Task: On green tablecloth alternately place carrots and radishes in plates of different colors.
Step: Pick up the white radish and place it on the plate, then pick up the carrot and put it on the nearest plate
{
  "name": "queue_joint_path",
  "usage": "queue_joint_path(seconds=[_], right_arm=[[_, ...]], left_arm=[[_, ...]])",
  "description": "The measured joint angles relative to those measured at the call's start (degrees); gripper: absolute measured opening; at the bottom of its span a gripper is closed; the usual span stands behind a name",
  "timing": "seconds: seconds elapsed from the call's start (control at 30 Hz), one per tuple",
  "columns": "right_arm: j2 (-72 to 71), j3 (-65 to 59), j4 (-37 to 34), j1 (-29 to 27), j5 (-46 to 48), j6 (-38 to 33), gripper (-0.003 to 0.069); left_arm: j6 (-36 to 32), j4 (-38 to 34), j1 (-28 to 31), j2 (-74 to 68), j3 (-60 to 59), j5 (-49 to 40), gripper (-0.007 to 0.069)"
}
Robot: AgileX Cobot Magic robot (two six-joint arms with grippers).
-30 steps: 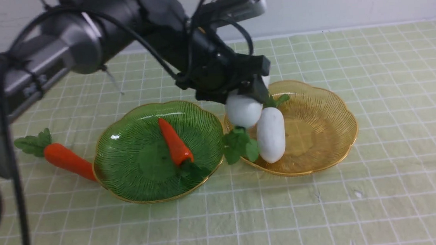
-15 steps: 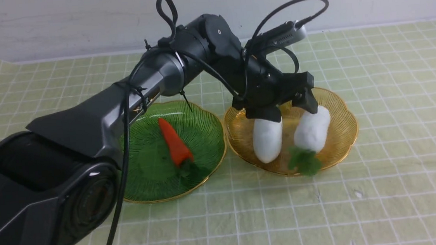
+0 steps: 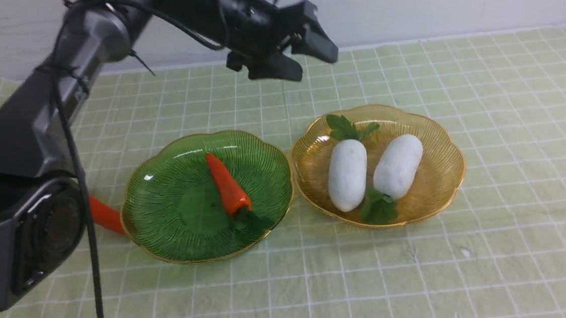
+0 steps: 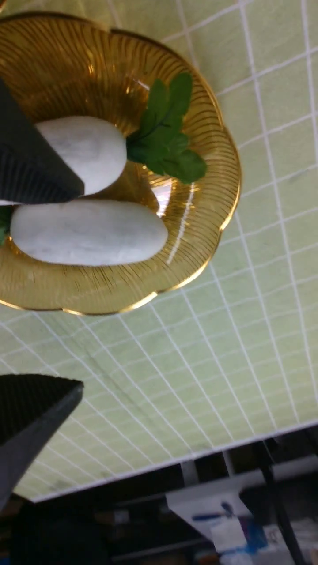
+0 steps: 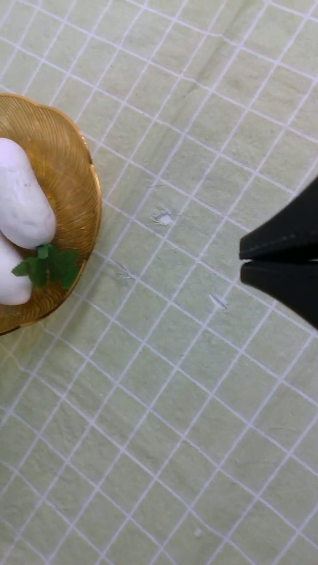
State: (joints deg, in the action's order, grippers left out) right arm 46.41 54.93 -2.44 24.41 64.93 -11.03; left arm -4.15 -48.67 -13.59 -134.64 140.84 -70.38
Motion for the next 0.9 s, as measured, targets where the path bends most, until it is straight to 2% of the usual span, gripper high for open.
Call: queue_joint_path(seconds=[0.1,0.27,0.37,0.4,0.47,0.5,0.63,0.7,0.8,0.9], right_arm=[[0.06,0.00,0.67,0.00,-1.76,0.00,-0.0015],[0.06,0.00,2.44,0.00,-2.15,0.00,-0.0015],[0.06,0.00,3.14,0.00,-2.15,0.00,-0.0015],[0.06,0.00,3.42,0.00,-2.15,0.00,-0.0015],[0.06,0.00,3.67,0.00,-2.15,0.00,-0.0015],[0.06,0.00,3.76,0.00,-2.09,0.00,-0.0015],[0.06,0.00,3.66,0.00,-2.09,0.00,-0.0015],[0.06,0.00,3.30,0.00,-2.20,0.01,-0.0015],[0.06,0.00,2.12,0.00,-2.60,0.01,-0.0015],[0.06,0.00,1.75,0.00,-2.71,0.06,-0.0015]], left_arm=[[0.47,-2.17,1.87,0.07,0.04,-0.26,0.0404],[3.51,0.30,6.57,2.08,-0.37,-0.39,0.0234],[4.15,5.35,9.21,5.50,-2.71,-0.39,0.0134],[4.15,9.59,10.74,8.33,-5.12,-0.39,0.0076],[4.15,12.39,11.69,10.15,-6.88,-0.39,0.0048],[4.15,19.32,12.97,14.54,-11.61,-0.39,0.0012],[6.71,32.50,16.88,22.67,-23.39,-0.67,-0.0008],[8.93,35.28,20.01,24.50,-28.47,-0.96,-0.0008],[14.32,35.14,25.82,24.51,-36.05,-0.88,-0.0008],[16.81,33.40,28.36,22.88,-39.63,-0.88,-0.0004]])
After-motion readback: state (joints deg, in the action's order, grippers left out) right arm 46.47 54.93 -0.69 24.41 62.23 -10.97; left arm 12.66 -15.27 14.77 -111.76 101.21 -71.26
